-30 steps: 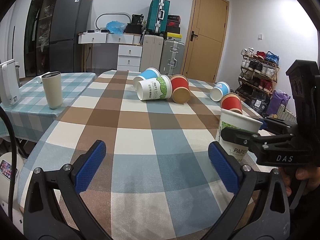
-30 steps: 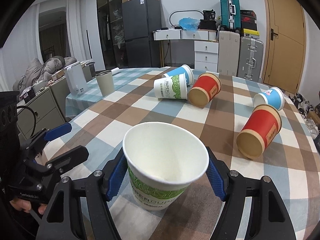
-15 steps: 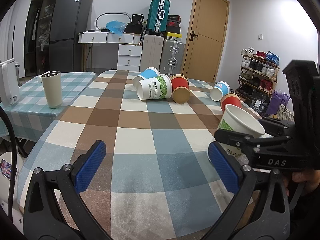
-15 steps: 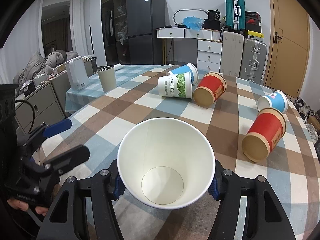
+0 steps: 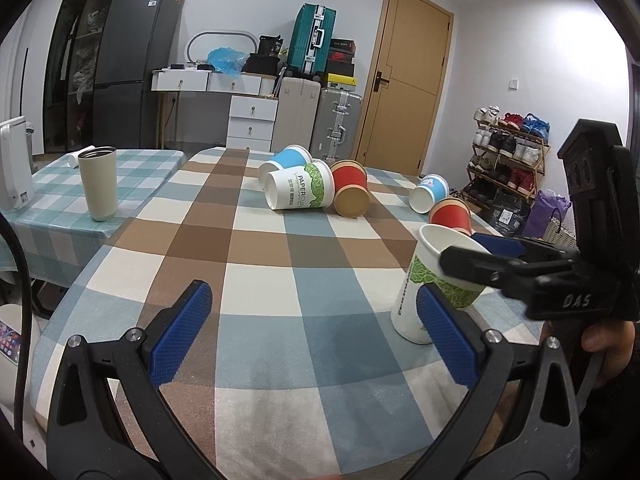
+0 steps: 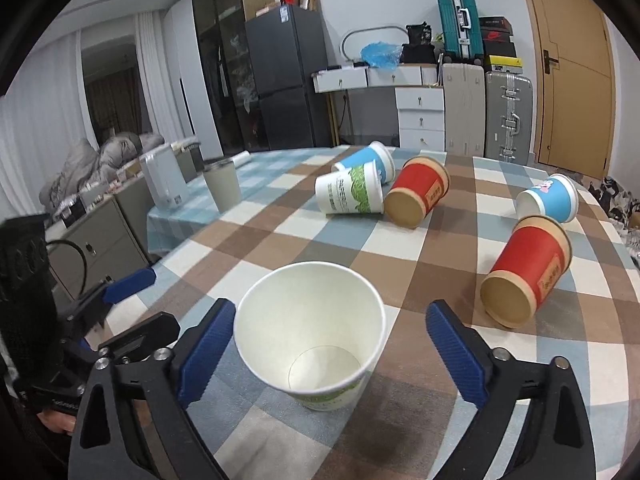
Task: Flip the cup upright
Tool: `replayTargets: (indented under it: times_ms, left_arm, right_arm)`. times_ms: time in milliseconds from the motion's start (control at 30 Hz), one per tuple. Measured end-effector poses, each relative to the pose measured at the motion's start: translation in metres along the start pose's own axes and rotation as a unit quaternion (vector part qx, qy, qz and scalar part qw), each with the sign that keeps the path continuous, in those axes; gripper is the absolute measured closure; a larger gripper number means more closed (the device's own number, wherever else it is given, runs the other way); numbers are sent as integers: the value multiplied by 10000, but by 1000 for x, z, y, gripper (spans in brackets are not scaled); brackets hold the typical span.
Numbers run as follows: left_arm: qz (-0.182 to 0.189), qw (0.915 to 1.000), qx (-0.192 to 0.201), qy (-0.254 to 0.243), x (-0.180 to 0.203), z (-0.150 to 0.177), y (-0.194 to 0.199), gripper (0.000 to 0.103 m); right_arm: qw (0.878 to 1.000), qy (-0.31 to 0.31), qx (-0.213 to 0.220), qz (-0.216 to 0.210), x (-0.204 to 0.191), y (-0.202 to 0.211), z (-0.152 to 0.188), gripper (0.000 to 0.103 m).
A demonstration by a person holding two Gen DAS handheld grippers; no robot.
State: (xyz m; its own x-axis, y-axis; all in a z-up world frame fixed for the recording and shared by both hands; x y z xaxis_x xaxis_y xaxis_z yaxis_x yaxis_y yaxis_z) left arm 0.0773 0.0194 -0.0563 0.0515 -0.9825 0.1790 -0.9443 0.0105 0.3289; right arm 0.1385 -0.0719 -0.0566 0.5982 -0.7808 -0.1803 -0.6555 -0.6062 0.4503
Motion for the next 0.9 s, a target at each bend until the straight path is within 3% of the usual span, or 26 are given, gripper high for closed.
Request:
replayTargets:
  times_ms: [300,900]
  left_arm:
    - [1,9999,43,-93,6,-1,4,1]
    - [146,9991,213,-341,21,0,8,1]
  right_arm:
    - [9968,127,741,-259,14,46,-5,0]
    - [9931,229,1027,-526,14,62,15,0]
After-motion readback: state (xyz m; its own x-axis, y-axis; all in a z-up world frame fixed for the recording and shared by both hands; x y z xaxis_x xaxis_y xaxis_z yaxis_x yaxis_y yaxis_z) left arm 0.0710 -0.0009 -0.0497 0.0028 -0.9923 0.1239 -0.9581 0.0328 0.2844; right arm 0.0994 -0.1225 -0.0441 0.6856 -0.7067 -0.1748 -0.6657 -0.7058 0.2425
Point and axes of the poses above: each gripper's, at about its wrist camera, not at the fingertips, and y roughly against the way its jaws point, x to its right, z to its underside, the point moved 10 cm from there along -y, roughly the way its jaws point, and after that the axes turned 6 degrees about x, right-handed, at the moved point
